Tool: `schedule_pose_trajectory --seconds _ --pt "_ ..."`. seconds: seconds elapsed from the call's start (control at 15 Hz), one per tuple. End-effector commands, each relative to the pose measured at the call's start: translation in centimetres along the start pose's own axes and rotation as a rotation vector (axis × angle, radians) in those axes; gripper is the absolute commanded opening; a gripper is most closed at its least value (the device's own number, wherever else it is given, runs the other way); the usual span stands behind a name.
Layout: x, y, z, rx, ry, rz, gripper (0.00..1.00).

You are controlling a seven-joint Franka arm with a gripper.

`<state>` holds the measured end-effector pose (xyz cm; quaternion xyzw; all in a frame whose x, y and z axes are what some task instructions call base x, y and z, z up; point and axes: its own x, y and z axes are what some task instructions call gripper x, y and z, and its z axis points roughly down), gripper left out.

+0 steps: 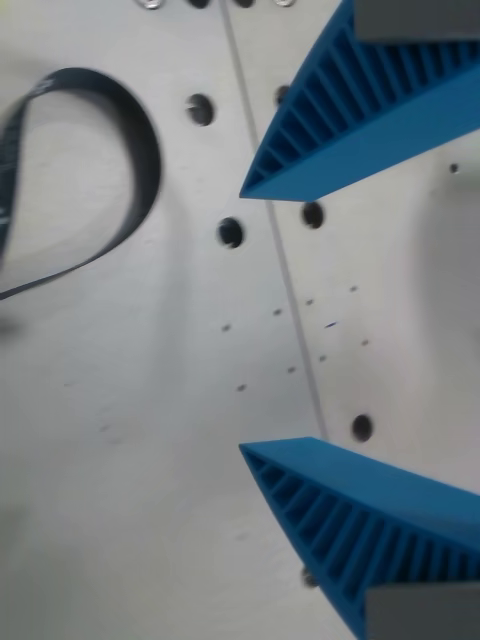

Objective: Move in base negative x

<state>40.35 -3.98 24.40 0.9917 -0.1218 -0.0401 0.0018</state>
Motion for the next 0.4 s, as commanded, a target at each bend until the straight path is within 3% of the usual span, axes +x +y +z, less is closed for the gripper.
schedule_pose_trajectory --seconds 0.07,0.4 --pt "-2.3 1.2 -0.3 0.009 0.076 -0.012 1.00" --pt "-4.8 2.5 0.3 0.009 0.076 -0.012 1.00"
